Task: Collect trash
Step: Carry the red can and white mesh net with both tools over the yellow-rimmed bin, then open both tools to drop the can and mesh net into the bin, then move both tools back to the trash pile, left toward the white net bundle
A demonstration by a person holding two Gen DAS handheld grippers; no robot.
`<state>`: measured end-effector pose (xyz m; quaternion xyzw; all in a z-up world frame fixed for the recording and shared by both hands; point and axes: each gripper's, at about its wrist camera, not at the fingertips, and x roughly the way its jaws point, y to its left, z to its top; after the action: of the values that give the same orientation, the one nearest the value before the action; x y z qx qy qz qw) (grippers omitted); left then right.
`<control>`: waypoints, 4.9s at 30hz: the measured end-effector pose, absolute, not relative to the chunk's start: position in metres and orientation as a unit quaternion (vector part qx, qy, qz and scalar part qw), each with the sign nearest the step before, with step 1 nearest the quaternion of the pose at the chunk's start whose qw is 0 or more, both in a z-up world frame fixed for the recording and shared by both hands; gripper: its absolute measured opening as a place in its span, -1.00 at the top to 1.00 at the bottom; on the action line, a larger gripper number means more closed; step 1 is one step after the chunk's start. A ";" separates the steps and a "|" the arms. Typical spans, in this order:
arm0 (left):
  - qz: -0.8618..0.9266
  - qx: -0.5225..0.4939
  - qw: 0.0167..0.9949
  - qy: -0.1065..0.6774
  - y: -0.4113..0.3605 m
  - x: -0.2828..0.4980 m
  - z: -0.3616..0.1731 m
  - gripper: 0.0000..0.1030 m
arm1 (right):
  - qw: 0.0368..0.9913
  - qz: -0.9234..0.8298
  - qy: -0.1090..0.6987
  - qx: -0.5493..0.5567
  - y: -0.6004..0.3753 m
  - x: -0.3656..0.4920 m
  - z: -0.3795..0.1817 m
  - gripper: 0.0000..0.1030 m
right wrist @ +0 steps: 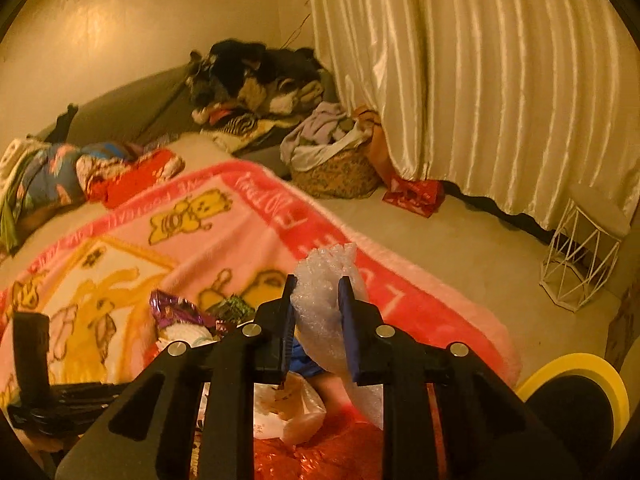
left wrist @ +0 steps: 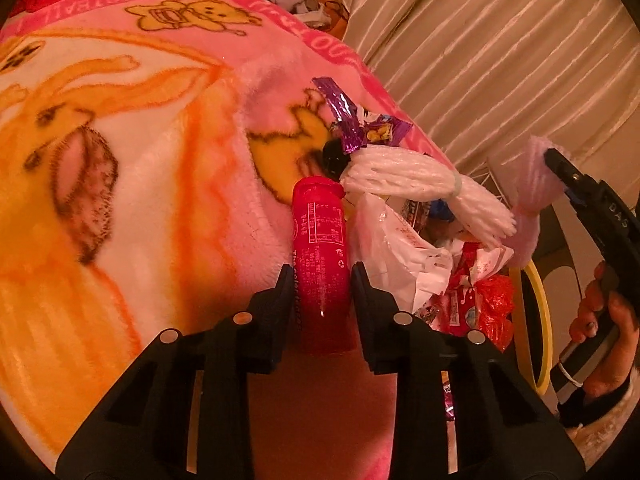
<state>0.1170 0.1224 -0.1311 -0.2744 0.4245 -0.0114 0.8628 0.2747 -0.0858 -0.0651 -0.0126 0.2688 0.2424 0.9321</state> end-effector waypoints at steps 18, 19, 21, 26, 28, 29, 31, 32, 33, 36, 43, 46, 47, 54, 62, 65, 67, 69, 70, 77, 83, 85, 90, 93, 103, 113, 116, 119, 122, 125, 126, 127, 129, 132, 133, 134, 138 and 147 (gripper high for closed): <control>-0.020 -0.208 0.929 0.307 0.099 0.079 -0.037 0.56 | 0.945 0.222 0.235 0.051 -0.148 0.231 -0.046 0.61; -0.026 -0.206 0.929 0.306 0.095 0.081 -0.035 0.56 | 0.946 0.220 0.234 0.054 -0.153 0.228 -0.046 0.61; -0.040 -0.201 0.930 0.304 0.084 0.084 -0.031 0.56 | 0.947 0.214 0.231 0.059 -0.160 0.223 -0.045 0.61; -0.075 -0.182 0.931 0.306 0.056 0.089 -0.024 0.56 | 0.951 0.198 0.227 0.077 -0.185 0.211 -0.044 0.61; -0.088 -0.177 0.931 0.307 0.044 0.090 -0.022 0.56 | 0.951 0.192 0.226 0.085 -0.195 0.207 -0.044 0.61; -0.095 -0.174 0.930 0.309 0.037 0.093 -0.021 0.56 | 0.951 0.188 0.226 0.090 -0.200 0.205 -0.045 0.61; -0.105 -0.167 0.930 0.310 0.026 0.094 -0.020 0.56 | 0.952 0.182 0.226 0.099 -0.209 0.203 -0.046 0.61; -0.110 -0.163 0.930 0.311 0.021 0.095 -0.019 0.56 | 0.952 0.179 0.226 0.103 -0.214 0.202 -0.047 0.61; -0.114 -0.161 0.930 0.311 0.017 0.096 -0.020 0.56 | 0.952 0.176 0.227 0.109 -0.220 0.200 -0.048 0.61; -0.129 -0.152 0.928 0.314 0.001 0.096 -0.020 0.56 | 0.952 0.166 0.226 0.122 -0.235 0.198 -0.053 0.61; -0.166 -0.127 0.922 0.327 -0.037 0.099 -0.025 0.56 | 0.952 0.141 0.225 0.153 -0.269 0.196 -0.060 0.61; -0.185 -0.120 0.915 0.337 -0.053 0.102 -0.029 0.56 | 0.951 0.129 0.225 0.167 -0.284 0.195 -0.065 0.61; -0.191 -0.118 0.913 0.341 -0.058 0.104 -0.031 0.56 | 0.951 0.125 0.224 0.171 -0.288 0.194 -0.066 0.61; -0.224 -0.100 0.899 0.363 -0.092 0.116 -0.044 0.56 | 0.949 0.101 0.222 0.199 -0.319 0.194 -0.078 0.61; -0.251 -0.082 0.886 0.381 -0.130 0.131 -0.059 0.55 | 0.946 0.083 0.225 0.219 -0.340 0.196 -0.090 0.61; -0.261 -0.074 0.882 0.386 -0.146 0.136 -0.064 0.55 | 0.944 0.077 0.227 0.226 -0.346 0.195 -0.096 0.61; -0.267 -0.068 0.879 0.390 -0.156 0.140 -0.067 0.55 | 0.943 0.072 0.230 0.230 -0.351 0.195 -0.100 0.61; -0.274 -0.062 0.876 0.393 -0.166 0.144 -0.071 0.55 | 0.941 0.068 0.233 0.234 -0.355 0.196 -0.104 0.61; -0.276 -0.060 0.875 0.394 -0.168 0.145 -0.072 0.55 | 0.941 0.065 0.235 0.237 -0.358 0.196 -0.107 0.61; -0.283 -0.046 0.866 0.409 -0.186 0.160 -0.087 0.55 | 0.936 0.053 0.246 0.247 -0.369 0.199 -0.121 0.58; -0.289 -0.043 0.860 0.419 -0.197 0.167 -0.097 0.55 | 0.935 0.044 0.249 0.249 -0.375 0.201 -0.126 0.54; -0.294 -0.044 0.857 0.422 -0.200 0.170 -0.100 0.54 | 0.935 0.038 0.249 0.249 -0.377 0.200 -0.126 0.39; -0.292 -0.054 0.862 0.412 -0.195 0.169 -0.098 -0.25 | 0.932 0.016 0.256 0.258 -0.385 0.199 -0.131 -0.10; -0.283 -0.061 0.870 0.400 -0.188 0.166 -0.092 -0.53 | 0.932 0.007 0.258 0.256 -0.387 0.198 -0.134 -0.14; -0.238 -0.068 0.904 0.348 -0.156 0.153 -0.064 -0.77 | 0.944 0.011 0.252 0.210 -0.362 0.193 -0.124 -0.32; -0.202 -0.079 0.923 0.319 -0.120 0.141 -0.048 -0.78 | 0.952 0.045 0.247 0.173 -0.327 0.193 -0.107 -0.37; -0.190 -0.083 0.928 0.309 -0.106 0.139 -0.043 -0.78 | 0.953 0.055 0.246 0.165 -0.317 0.193 -0.102 -0.38; -0.179 -0.088 0.932 0.303 -0.097 0.138 -0.040 -0.78 | 0.954 0.066 0.247 0.157 -0.307 0.192 -0.099 -0.38; -0.168 -0.094 0.935 0.296 -0.084 0.136 -0.037 -0.78 | 0.954 0.077 0.247 0.149 -0.297 0.191 -0.096 -0.39; -0.157 -0.097 0.939 0.291 -0.072 0.134 -0.035 -0.78 | 0.954 0.088 0.249 0.142 -0.289 0.191 -0.095 -0.39; -0.154 -0.098 0.940 0.290 -0.069 0.133 -0.035 -0.78 | 0.954 0.092 0.250 0.140 -0.285 0.191 -0.094 -0.39; -0.150 -0.100 0.940 0.289 -0.065 0.132 -0.034 -0.78 | 0.954 0.096 0.251 0.136 -0.281 0.190 -0.094 -0.39; -0.142 -0.103 0.941 0.288 -0.058 0.132 -0.033 -0.78 | 0.953 0.105 0.253 0.129 -0.272 0.190 -0.093 -0.39; -0.132 -0.107 0.943 0.285 -0.047 0.128 -0.033 -0.78 | 0.952 0.115 0.255 0.121 -0.263 0.190 -0.093 -0.39; -0.129 -0.108 0.944 0.285 -0.044 0.128 -0.033 -0.78 | 0.952 0.120 0.256 0.119 -0.259 0.189 -0.093 -0.39; -0.126 -0.110 0.944 0.284 -0.041 0.128 -0.033 -0.78 | 0.951 0.123 0.257 0.117 -0.255 0.188 -0.093 -0.40; -0.111 -0.116 0.946 0.282 -0.025 0.126 -0.033 -0.78 | 0.950 0.137 0.261 0.108 -0.240 0.186 -0.093 -0.41; -0.076 -0.125 0.948 0.282 0.014 0.121 -0.035 -0.78 | 0.943 0.168 0.275 0.083 -0.207 0.185 -0.096 -0.45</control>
<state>0.1206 0.0137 -0.0346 -0.1255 0.2825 -0.0759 0.9480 0.1850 -0.2067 -0.0964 0.0828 0.2746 0.1679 0.9432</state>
